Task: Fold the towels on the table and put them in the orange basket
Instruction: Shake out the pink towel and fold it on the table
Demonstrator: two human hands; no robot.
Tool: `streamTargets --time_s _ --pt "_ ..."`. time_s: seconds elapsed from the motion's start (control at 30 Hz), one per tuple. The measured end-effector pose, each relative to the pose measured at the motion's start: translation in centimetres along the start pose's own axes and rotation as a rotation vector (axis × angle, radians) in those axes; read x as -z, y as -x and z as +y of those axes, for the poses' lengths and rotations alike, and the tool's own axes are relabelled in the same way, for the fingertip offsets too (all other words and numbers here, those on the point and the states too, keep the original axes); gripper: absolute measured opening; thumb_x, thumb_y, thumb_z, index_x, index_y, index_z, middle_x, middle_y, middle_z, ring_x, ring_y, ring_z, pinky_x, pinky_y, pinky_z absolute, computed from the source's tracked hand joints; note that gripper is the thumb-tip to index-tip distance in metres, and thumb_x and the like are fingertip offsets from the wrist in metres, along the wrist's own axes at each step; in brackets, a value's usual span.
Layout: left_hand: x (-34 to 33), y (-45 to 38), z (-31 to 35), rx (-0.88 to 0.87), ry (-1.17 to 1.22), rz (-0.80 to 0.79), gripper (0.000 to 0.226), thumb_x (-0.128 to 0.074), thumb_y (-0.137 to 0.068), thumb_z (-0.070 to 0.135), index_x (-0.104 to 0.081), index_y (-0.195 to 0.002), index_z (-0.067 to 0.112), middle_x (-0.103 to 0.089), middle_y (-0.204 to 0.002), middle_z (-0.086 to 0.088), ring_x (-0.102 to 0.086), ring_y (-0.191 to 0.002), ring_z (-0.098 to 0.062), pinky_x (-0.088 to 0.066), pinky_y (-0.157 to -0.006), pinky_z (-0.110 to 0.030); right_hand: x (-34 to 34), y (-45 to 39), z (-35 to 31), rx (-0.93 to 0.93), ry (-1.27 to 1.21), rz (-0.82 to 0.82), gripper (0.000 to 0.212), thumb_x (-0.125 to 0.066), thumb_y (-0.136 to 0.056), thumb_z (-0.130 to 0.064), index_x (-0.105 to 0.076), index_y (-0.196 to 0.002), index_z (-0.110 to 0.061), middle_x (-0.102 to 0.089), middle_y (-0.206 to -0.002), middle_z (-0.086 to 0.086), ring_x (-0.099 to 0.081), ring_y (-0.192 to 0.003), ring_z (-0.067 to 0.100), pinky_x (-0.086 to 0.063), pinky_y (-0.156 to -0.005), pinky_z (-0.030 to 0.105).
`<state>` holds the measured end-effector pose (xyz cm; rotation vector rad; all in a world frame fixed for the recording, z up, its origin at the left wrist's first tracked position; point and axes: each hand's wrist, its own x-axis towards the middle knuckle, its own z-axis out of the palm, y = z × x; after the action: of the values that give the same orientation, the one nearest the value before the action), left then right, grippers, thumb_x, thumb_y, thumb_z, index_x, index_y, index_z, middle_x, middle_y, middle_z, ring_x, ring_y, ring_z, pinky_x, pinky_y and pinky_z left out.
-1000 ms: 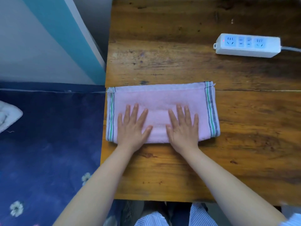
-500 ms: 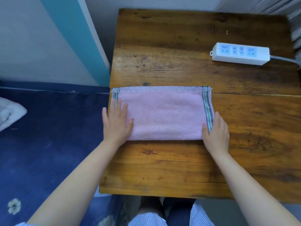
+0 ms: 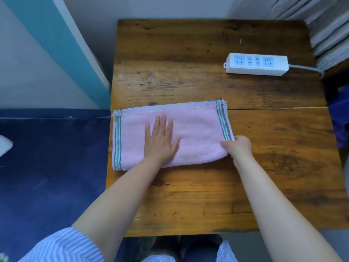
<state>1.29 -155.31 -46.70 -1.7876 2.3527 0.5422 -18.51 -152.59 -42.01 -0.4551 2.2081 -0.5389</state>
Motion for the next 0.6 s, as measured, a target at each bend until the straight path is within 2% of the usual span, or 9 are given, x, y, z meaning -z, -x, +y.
streamTargets --time_s 0.07,0.13,0.23,0.27,0.33,0.37,0.43,0.5,0.6 --pt "0.3 -0.9 0.6 0.015 0.013 0.006 0.065 -0.029 -0.094 0.044 -0.004 -0.147 0.015 0.007 -0.156 -0.007 0.01 -0.144 -0.021 0.011 -0.112 -0.045 0.7 -0.6 -1.1 0.021 0.015 -0.002 0.01 -0.056 -0.077 0.0 -0.061 -0.083 -0.006 -0.058 -0.072 0.007 -0.053 -0.066 0.022 -0.039 -0.052 0.021" --pt "0.6 -1.7 1.5 0.04 0.021 0.014 0.065 -0.028 -0.095 0.044 -0.004 -0.147 0.014 0.006 -0.156 -0.008 0.009 -0.144 -0.022 0.009 -0.113 -0.046 1.4 -1.1 -2.3 0.059 0.028 0.011 0.011 -0.055 -0.078 -0.001 -0.059 -0.074 -0.01 -0.056 -0.067 0.003 -0.053 -0.063 0.018 -0.044 -0.053 0.023" --pt "0.8 -2.5 2.6 0.081 0.037 0.012 0.064 -0.026 -0.095 0.043 -0.002 -0.147 0.013 0.007 -0.156 -0.01 0.01 -0.144 -0.022 0.008 -0.114 -0.048 2.1 -0.8 -3.9 0.209 0.093 0.049 0.023 -0.052 -0.083 -0.007 -0.054 -0.063 -0.018 -0.057 -0.069 0.003 -0.057 -0.072 0.023 -0.052 -0.067 0.035" --pt "0.9 -2.7 2.7 0.087 0.048 0.003 0.064 -0.026 -0.096 0.043 -0.002 -0.147 0.013 0.007 -0.156 -0.009 0.01 -0.144 -0.022 0.007 -0.114 -0.048 2.2 -0.5 -4.4 0.292 0.112 0.062 0.024 -0.052 -0.083 -0.008 -0.052 -0.061 -0.018 -0.056 -0.066 0.002 -0.055 -0.069 0.024 -0.049 -0.063 0.034" --pt "1.4 -2.6 2.4 0.07 0.094 -0.008 0.062 -0.029 -0.096 0.039 -0.007 -0.147 0.013 0.004 -0.156 -0.009 0.007 -0.144 -0.022 0.004 -0.115 -0.045 2.2 0.9 -5.3 0.463 0.132 0.066 0.028 -0.052 -0.082 -0.009 -0.049 -0.055 -0.017 -0.047 -0.058 -0.001 -0.045 -0.062 0.02 -0.034 -0.053 0.025" --pt "1.8 -2.4 2.0 0.048 0.128 0.001 0.06 -0.031 -0.096 0.036 -0.011 -0.146 0.011 0.0 -0.157 -0.009 0.004 -0.145 -0.021 0.0 -0.115 -0.042 2.1 1.7 -5.6 0.536 0.13 0.062 0.03 -0.053 -0.081 -0.009 -0.048 -0.053 -0.017 -0.045 -0.058 -0.001 -0.041 -0.061 0.019 -0.028 -0.052 0.026" --pt "2.8 -1.5 0.6 0.003 0.202 0.058 0.056 -0.039 -0.094 0.028 -0.022 -0.144 0.008 -0.011 -0.155 -0.01 -0.007 -0.144 -0.022 -0.011 -0.113 -0.036 1.7 3.5 -5.9 0.668 0.092 0.073 0.022 -0.055 -0.08 -0.006 -0.055 -0.058 -0.011 -0.052 -0.065 0.008 -0.043 -0.065 0.019 -0.025 -0.053 0.025" --pt "3.6 0.1 -1.0 0.005 0.277 0.128 0.052 -0.046 -0.091 0.02 -0.032 -0.139 0.006 -0.021 -0.153 -0.012 -0.015 -0.143 -0.023 -0.017 -0.111 -0.033 0.7 5.7 -6.2 0.777 0.033 0.094 0.009 -0.059 -0.077 0.0 -0.066 -0.072 0.0 -0.06 -0.076 0.019 -0.05 -0.071 0.023 -0.027 -0.055 0.02" --pt "4.4 3.0 -3.5 0.077 0.364 0.218 0.042 -0.048 -0.09 0.01 -0.045 -0.131 0.002 -0.034 -0.146 -0.015 -0.027 -0.138 -0.027 -0.02 -0.111 -0.032 -2.2 9.0 -6.3 0.981 0.028 0.101 0.005 -0.062 -0.071 0.007 -0.067 -0.072 0.006 -0.062 -0.072 0.024 -0.057 -0.069 0.029 -0.029 -0.058 0.019"
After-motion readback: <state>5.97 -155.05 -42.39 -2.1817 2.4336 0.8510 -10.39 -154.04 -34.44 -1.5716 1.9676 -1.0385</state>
